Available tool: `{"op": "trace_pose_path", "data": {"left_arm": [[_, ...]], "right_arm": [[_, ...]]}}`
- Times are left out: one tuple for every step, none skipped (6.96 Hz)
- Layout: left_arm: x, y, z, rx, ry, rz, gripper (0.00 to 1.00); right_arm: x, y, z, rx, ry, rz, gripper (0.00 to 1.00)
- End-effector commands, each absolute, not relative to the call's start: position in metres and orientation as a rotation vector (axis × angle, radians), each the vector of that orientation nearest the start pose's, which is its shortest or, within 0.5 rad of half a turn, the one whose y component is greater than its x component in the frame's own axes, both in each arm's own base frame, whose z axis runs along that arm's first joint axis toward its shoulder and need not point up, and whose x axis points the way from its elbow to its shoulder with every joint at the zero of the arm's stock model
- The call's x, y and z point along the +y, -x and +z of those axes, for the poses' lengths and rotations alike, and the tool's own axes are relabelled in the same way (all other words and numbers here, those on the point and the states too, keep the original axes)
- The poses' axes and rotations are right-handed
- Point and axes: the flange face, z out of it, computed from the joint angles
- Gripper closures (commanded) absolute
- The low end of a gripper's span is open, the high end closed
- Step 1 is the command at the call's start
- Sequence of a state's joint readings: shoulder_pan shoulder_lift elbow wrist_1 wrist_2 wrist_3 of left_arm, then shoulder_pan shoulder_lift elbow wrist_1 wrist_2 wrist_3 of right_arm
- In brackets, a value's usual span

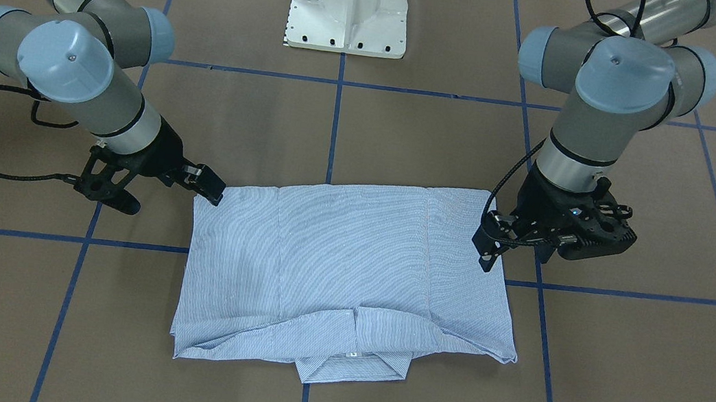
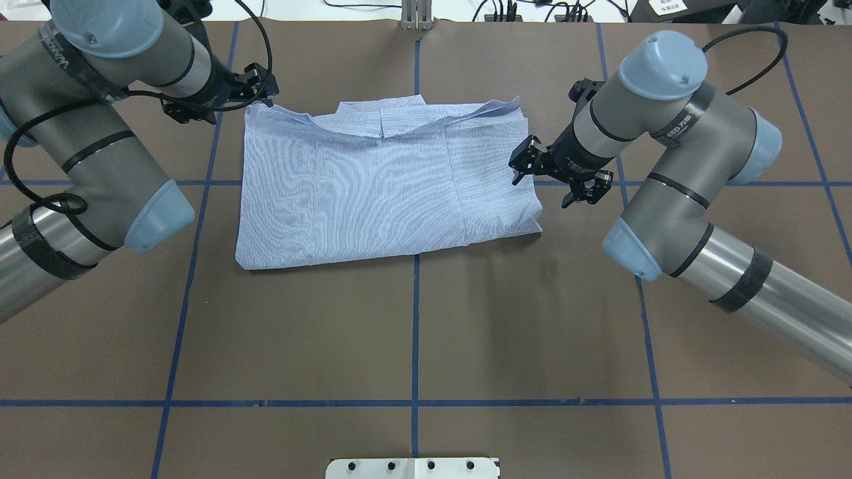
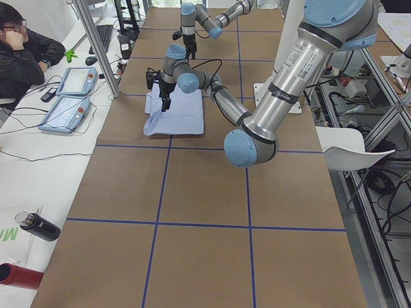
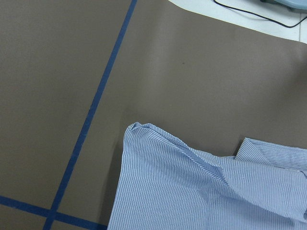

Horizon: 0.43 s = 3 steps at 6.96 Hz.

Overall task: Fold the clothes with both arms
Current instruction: 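Raise the right gripper and move it to the folded shirt's side edge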

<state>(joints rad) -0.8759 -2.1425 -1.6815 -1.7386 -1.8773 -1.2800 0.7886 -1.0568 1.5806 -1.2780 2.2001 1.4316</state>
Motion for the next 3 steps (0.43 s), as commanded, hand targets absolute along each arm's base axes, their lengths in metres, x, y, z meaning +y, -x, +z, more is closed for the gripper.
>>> {"op": "trace_pose_path", "data": {"left_arm": [[-0.5757, -0.3471, 0.2515, 0.885, -0.215, -0.421, 0.00], [-0.5726, -0.3444, 0.2463, 0.881, -0.213, -0.422, 0.00], [-0.5709, -0.3430, 0.2442, 0.885, -0.215, -0.421, 0.00]], "right_arm": [[-0.5193, 0.4434, 0.3225, -0.951, 0.163, 0.309, 0.00], [-0.5215, 0.4436, 0.3248, -0.947, 0.125, 0.277, 0.00], [-0.5243, 0.4444, 0.3294, -0.938, 0.067, 0.198, 0.01]]}}
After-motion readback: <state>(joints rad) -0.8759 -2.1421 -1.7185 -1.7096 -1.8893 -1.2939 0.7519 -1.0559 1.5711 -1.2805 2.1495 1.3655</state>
